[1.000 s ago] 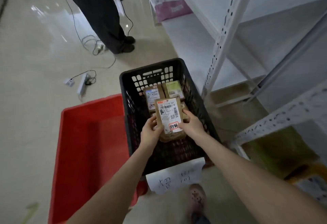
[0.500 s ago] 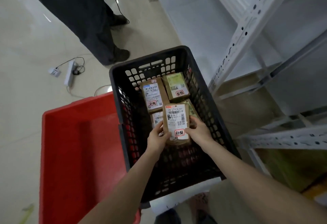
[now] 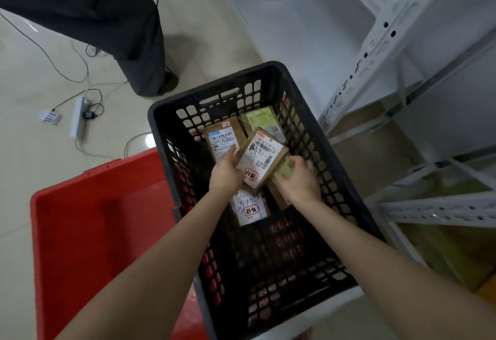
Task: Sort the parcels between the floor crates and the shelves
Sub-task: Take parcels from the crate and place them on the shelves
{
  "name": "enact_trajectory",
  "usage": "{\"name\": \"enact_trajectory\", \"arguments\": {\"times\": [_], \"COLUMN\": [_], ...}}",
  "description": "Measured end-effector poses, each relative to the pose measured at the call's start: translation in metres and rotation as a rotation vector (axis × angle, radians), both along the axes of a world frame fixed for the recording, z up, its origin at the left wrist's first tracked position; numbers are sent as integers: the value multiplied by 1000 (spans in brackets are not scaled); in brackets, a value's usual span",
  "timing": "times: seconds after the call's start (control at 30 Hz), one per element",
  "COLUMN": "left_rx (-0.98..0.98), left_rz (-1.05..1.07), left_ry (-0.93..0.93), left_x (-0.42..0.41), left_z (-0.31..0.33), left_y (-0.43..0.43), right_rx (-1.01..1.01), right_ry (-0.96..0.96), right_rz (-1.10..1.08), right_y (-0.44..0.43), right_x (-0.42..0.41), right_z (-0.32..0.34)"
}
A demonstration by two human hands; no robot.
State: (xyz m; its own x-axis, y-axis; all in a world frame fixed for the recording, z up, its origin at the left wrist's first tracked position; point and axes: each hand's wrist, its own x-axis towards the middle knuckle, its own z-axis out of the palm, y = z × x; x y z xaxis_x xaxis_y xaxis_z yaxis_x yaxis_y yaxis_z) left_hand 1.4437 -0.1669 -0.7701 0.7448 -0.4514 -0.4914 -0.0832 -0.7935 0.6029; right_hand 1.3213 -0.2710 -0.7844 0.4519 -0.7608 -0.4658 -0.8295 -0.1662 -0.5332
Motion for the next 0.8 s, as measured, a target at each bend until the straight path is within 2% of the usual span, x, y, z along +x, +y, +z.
{"name": "enact_trajectory", "arguments": {"times": [0.07, 0.13, 0.23, 0.33, 0.53, 0.8], "left_rx": [-137, -201, -238, -346, -386, -245], "left_rz": [259, 490, 607, 655, 637, 485], "left_ry": [94, 209, 359, 445, 474, 484], "left_x": [-12, -30, -49, -47, -49, -100], "left_z": [-2, -2, -4, -7, -2, 20], "left_y": [7, 15, 17, 10, 19, 46], "right_rx": [-62, -39, -6, 27, -20, 111], "right_ry": [-59, -81, -17, 2, 99, 196], "right_rz": [98, 213, 356, 430, 420, 312], "right_y": [-13, -23, -30, -33, -22, 2], "right_x": [11, 28, 54, 64, 37, -33], "right_z": [6, 10, 12, 6, 4, 25]}}
